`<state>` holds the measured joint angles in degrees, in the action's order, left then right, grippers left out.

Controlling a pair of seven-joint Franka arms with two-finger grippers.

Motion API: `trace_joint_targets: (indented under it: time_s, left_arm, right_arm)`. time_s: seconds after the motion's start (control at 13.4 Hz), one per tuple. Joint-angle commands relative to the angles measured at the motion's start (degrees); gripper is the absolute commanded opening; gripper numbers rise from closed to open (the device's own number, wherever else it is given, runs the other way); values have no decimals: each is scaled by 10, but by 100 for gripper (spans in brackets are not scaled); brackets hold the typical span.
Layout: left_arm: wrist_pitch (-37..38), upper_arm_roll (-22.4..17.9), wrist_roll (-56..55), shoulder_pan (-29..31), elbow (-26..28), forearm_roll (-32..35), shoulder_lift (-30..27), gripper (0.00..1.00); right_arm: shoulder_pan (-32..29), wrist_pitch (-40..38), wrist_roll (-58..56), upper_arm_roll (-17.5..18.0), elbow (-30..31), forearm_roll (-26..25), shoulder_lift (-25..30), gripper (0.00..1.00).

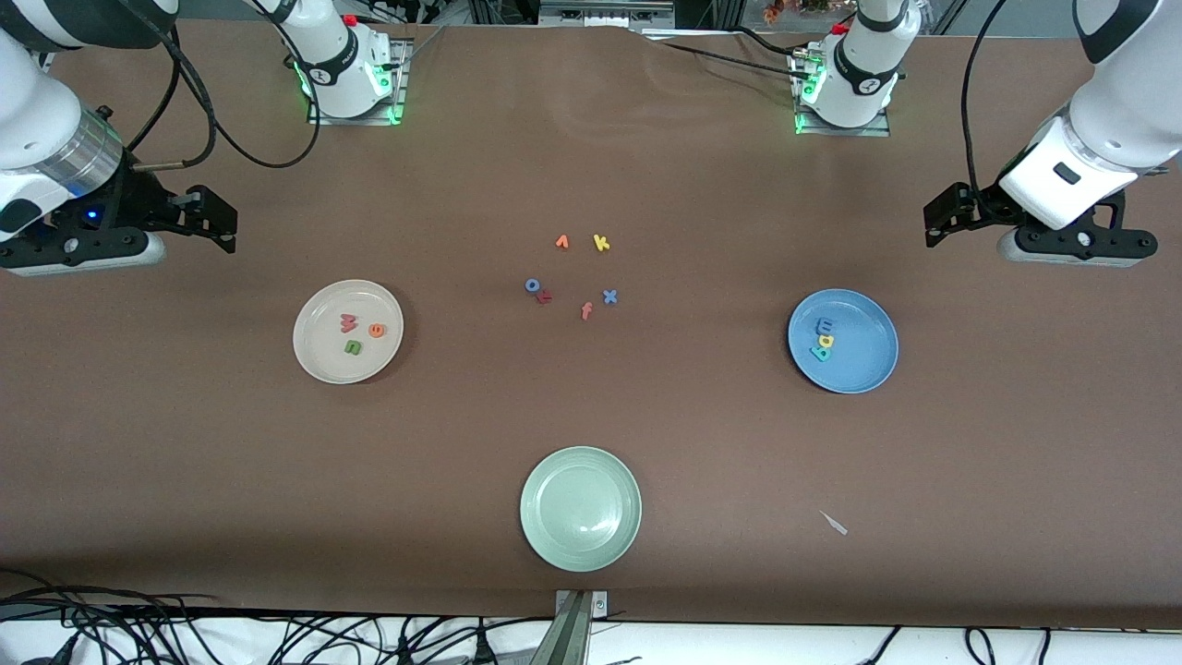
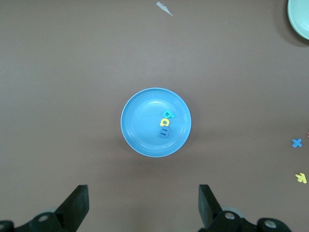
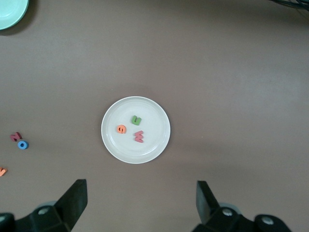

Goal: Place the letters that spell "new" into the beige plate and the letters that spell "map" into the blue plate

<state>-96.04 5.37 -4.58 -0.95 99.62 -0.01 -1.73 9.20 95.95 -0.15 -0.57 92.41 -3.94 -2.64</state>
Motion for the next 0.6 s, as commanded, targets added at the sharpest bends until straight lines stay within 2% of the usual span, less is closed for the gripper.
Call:
trace_joint_targets:
  time_s: [0.0,0.52]
  left_arm:
    - [11,-1,4,10,-9,-10,2,100]
    - [13,0,3,10,-13,-10,9,100]
  right_arm:
    - [-2,-11,1,2,-15,9,-6,100]
    - [-2,-11,1,2,-15,9,-6,100]
